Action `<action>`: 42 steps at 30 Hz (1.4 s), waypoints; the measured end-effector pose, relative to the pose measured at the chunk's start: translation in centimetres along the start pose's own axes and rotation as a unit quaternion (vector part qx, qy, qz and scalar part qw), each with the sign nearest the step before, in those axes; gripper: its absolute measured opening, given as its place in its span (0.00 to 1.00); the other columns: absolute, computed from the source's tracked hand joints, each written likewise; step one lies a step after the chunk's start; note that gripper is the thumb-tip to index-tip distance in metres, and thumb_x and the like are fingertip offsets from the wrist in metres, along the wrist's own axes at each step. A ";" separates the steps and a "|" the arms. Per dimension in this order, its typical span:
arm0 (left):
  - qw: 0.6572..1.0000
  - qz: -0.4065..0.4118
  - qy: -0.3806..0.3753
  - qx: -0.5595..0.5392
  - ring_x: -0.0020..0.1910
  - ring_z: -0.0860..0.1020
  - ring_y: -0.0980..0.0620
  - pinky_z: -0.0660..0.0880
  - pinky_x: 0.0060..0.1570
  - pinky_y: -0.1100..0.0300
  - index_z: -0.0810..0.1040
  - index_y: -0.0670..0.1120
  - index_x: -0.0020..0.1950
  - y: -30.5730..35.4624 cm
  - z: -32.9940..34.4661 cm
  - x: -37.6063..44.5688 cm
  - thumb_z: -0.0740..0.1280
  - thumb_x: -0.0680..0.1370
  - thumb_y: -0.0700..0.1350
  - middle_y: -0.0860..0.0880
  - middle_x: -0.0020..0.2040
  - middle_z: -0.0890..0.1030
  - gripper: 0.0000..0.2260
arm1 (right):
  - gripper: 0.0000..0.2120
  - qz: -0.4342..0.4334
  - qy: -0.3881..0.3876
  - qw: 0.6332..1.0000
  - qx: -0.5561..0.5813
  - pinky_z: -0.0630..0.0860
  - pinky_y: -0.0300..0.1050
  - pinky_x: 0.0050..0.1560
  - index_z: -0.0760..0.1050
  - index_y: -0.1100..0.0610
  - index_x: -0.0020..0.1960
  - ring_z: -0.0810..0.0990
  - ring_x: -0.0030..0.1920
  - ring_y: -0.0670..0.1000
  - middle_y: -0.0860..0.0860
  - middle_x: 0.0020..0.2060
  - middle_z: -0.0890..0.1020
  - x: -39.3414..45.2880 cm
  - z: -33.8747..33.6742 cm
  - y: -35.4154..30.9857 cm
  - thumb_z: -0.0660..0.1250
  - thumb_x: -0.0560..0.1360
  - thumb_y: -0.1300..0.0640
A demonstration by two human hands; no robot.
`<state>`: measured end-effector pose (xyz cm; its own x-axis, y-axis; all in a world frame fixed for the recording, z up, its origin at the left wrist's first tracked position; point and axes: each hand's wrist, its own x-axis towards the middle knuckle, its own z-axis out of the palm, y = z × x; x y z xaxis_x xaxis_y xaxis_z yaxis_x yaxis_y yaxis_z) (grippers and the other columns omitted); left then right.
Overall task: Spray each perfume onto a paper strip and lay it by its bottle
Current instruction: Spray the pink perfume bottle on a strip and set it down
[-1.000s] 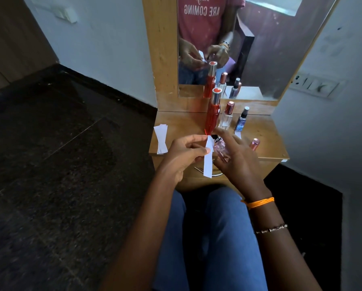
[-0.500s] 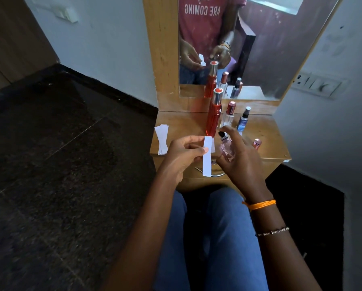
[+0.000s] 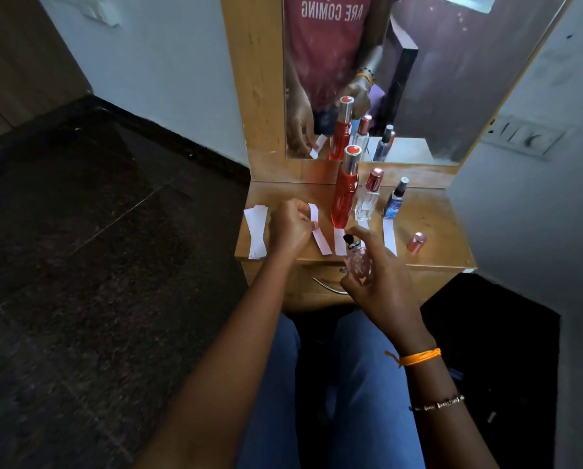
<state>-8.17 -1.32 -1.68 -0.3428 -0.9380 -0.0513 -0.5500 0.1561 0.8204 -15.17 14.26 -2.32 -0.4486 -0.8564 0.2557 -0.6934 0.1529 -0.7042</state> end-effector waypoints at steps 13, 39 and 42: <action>0.996 0.036 -0.019 0.074 0.53 0.80 0.42 0.70 0.46 0.61 0.76 0.37 0.61 -0.9 -0.5 0.2 0.71 0.72 0.37 0.38 0.53 0.83 0.18 | 0.33 0.008 -0.009 0.999 0.041 0.78 0.54 0.48 0.64 0.42 0.66 0.78 0.47 0.53 0.51 0.52 0.79 0.2 0.7 0.8 0.71 0.66 0.62; 0.957 0.022 -0.201 -0.206 0.53 0.79 0.48 0.76 0.54 0.52 0.76 0.48 0.62 0.5 -0.5 -8.4 0.65 0.76 0.40 0.47 0.53 0.81 0.14 | 0.13 0.055 0.133 0.986 0.078 0.68 0.58 0.64 0.73 0.51 0.61 0.72 0.58 0.54 0.50 0.55 0.75 1.9 -2.2 2.8 0.59 0.78 0.58; 0.966 0.021 -0.187 -0.179 0.52 0.78 0.52 0.76 0.55 0.54 0.74 0.49 0.63 0.6 -0.4 -8.4 0.65 0.77 0.42 0.49 0.55 0.79 0.14 | 0.17 0.103 0.101 0.981 -0.130 0.63 0.48 0.59 0.75 0.59 0.60 0.72 0.59 0.63 0.61 0.57 0.76 3.0 -2.6 5.3 0.64 0.72 0.67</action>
<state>-5.28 6.53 -0.54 -0.6461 -0.7460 -0.1611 -0.2540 0.0112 0.9671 -21.69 13.74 -3.55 -0.6795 -0.6821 0.2703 -0.6842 0.4561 -0.5691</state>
